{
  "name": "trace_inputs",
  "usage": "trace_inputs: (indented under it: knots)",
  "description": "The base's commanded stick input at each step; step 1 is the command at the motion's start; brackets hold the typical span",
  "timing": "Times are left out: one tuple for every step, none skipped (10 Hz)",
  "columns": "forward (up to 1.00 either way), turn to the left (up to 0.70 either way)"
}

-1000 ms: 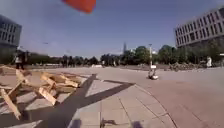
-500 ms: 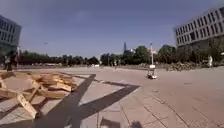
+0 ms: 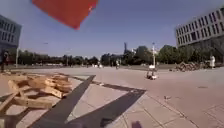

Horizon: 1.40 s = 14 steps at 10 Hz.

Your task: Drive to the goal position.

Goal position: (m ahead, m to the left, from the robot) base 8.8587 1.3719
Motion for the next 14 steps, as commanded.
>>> trace_inputs:
  knots:
    - [1.0, -0.31]
    - [1.0, -0.38]
    - [1.0, -0.24]
    - [1.0, -0.07]
    - [1.0, 0.0]
    - [1.0, 0.0]
    - [1.0, 0.0]
    - [1.0, 0.0]
    - [1.0, 0.0]
    - [1.0, 0.0]
    - [1.0, 0.0]
    - [1.0, 0.0]
    - [1.0, 0.0]
    - [1.0, 0.0]
